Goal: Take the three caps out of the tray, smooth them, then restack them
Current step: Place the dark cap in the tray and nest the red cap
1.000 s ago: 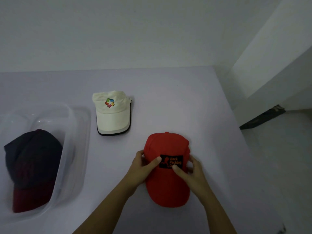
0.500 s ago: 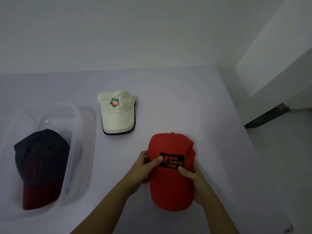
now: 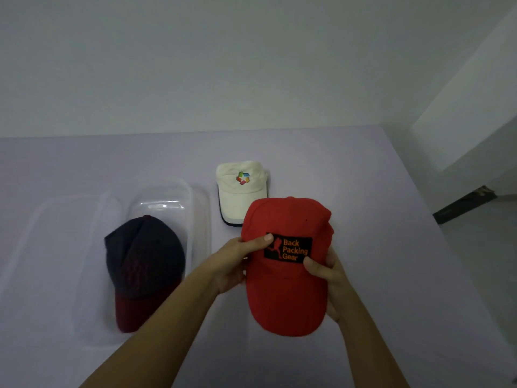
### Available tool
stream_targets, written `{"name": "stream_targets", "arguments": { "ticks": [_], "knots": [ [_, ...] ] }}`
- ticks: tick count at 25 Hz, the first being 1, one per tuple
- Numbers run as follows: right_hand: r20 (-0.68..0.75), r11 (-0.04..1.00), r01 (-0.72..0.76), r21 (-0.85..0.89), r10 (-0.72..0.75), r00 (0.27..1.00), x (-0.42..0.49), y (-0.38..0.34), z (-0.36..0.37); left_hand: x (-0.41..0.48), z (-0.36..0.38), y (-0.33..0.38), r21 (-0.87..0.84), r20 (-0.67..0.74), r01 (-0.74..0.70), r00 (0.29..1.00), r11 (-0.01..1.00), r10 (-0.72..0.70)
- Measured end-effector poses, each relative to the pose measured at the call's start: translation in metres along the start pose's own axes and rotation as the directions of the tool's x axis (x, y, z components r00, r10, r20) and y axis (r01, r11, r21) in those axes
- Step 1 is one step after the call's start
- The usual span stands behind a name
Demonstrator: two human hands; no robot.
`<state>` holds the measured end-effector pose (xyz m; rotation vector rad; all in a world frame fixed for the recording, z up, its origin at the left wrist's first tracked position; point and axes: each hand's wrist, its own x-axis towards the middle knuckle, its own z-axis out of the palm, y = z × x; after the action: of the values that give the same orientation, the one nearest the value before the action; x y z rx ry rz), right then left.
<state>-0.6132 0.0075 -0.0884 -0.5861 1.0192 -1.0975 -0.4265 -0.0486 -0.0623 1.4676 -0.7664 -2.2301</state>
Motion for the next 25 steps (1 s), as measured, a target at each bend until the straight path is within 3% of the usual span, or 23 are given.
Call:
{"name": "stream_targets", "arguments": {
  "ticks": [8,10,13,14,16,18,19,23,25],
  "knots": [
    [0.146,0.964,0.152,-0.216,-0.122,0.982,0.051,0.011,0.149,-0.071,-0.131,0.048,-0.094,-0.118,-0.278,0.957,0.956,0.266],
    [0.126,0.938,0.166,-0.306,-0.133,0.983,0.064,0.024,0.178,-0.090,-0.166,0.061,-0.068,-0.171,-0.377,0.917,0.924,0.361],
    [0.022,0.909,0.063,-0.411,-0.060,0.998,0.076,0.050,0.207,-0.116,-0.217,0.083,-0.011,-0.235,-0.493,0.847,0.870,0.477],
    [0.002,0.865,0.025,-0.502,-0.028,1.000,0.076,0.060,0.213,-0.122,-0.229,0.090,0.001,-0.250,-0.519,0.828,0.855,0.503],
    [0.017,0.649,0.000,-0.761,0.020,1.000,0.080,0.082,0.217,-0.127,-0.247,0.101,-0.008,-0.274,-0.555,0.801,0.832,0.532],
    [0.102,0.418,0.081,-0.905,0.028,0.994,0.088,0.098,0.226,-0.127,-0.257,0.109,-0.028,-0.289,-0.570,0.791,0.821,0.539],
    [0.128,0.358,0.103,-0.928,0.047,0.991,0.095,0.104,0.231,-0.125,-0.260,0.112,-0.037,-0.296,-0.575,0.788,0.817,0.541],
    [0.070,0.386,-0.025,-0.922,0.230,0.971,0.117,0.102,0.246,-0.115,-0.265,0.120,-0.071,-0.338,-0.617,0.754,0.784,0.563],
    [0.057,0.343,-0.051,-0.938,0.296,0.953,0.121,0.103,0.246,-0.108,-0.268,0.123,-0.069,-0.354,-0.651,0.724,0.756,0.592]
  ]
}}
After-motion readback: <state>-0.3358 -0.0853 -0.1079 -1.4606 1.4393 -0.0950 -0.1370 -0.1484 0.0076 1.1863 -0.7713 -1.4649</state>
